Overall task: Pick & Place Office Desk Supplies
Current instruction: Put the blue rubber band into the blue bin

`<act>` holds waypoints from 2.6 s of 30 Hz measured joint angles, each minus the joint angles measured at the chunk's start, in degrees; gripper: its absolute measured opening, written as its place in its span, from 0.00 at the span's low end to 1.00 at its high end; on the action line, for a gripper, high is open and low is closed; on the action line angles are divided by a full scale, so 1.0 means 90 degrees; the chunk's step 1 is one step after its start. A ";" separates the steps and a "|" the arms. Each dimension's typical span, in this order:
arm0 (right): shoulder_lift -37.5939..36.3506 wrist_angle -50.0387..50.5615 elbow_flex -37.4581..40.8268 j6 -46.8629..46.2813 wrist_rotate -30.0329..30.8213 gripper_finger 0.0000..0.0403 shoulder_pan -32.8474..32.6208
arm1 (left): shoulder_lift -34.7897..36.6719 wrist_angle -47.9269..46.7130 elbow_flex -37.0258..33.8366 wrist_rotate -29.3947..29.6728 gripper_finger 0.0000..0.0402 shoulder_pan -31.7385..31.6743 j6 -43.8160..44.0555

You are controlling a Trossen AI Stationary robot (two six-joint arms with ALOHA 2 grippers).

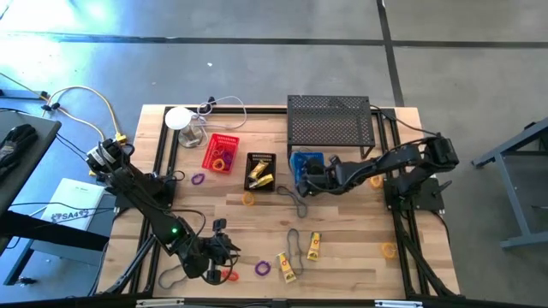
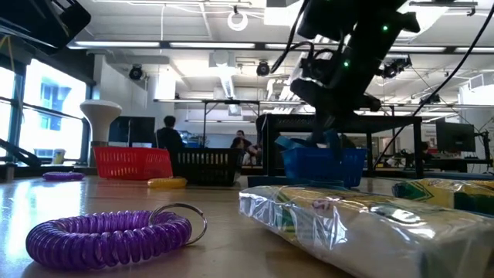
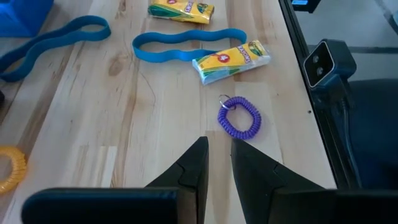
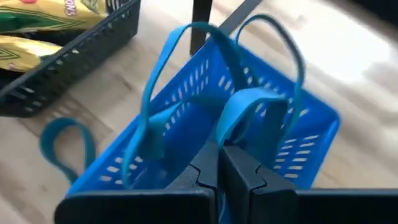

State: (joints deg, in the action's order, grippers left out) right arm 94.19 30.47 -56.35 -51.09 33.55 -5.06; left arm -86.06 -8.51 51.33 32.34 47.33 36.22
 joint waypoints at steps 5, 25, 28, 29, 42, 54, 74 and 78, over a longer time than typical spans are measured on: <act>0.0262 -0.0038 0.0006 0.0024 -0.0383 0.01 0.0124 | 0.0000 -0.0002 0.0000 0.0002 0.16 -0.0007 -0.0361; -0.0571 0.0040 -0.0011 -0.0352 -0.0370 0.35 -0.0064 | 0.0000 -0.0005 -0.0002 -0.0149 0.16 -0.0408 -0.1626; -0.0970 0.0133 -0.0011 -0.0501 -0.0397 0.33 -0.0277 | -0.0002 0.0048 -0.0005 -0.0563 0.16 -0.0509 -0.1974; -0.1083 0.0151 -0.0011 -0.0554 -0.0398 0.32 -0.0375 | -0.0002 0.0097 -0.0005 -0.0620 0.16 -0.0532 -0.2088; -0.1571 0.0848 -0.0006 -0.2807 -0.0571 0.21 -0.2666 | -0.0002 0.0243 -0.0005 -0.0665 0.16 -0.0573 -0.3028; -0.0808 0.0426 -0.0011 -0.4340 0.2084 0.12 -0.4957 | -0.0002 0.1213 -0.0005 -0.0700 0.16 -0.1545 -0.5364; 0.0240 -0.0862 -0.0008 -0.3937 0.2582 0.12 -0.5095 | -0.2091 0.4966 0.0000 -0.4052 0.16 -0.3820 -0.7016; 0.0240 -0.1188 -0.0008 -0.3529 0.2592 0.12 -0.5093 | -0.2481 0.5511 0.0002 -0.3518 0.18 -0.3668 -0.7192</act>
State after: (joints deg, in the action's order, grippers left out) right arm 96.36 19.77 -56.42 -82.85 56.88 -50.89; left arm -108.39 41.09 51.35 0.67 14.32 -28.51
